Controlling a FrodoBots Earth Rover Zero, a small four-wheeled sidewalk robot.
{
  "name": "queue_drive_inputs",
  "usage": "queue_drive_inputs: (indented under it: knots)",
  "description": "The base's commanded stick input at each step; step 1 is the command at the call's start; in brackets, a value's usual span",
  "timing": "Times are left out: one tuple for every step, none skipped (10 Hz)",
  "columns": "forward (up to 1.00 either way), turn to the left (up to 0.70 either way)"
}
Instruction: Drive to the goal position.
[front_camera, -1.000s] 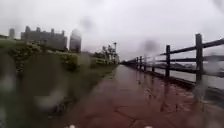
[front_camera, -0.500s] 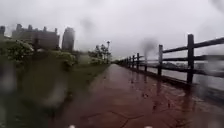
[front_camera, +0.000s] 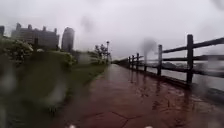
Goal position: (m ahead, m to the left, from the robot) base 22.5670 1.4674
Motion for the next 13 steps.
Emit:
queue_drive_inputs:
  knots:
    - [0.0,-0.16]
    - [1.0,0.0]
    - [1.0,-0.2]
    - [1.0,-0.35]
    - [1.0,-0.12]
    - [1.0,0.0]
    - [1.0,0.0]
    - [1.0,0.0]
    - [1.0,0.0]
    - [1.0,0.0]
    - [1.0,0.0]
    - [1.0,-0.18]
    - [1.0,-0.4]
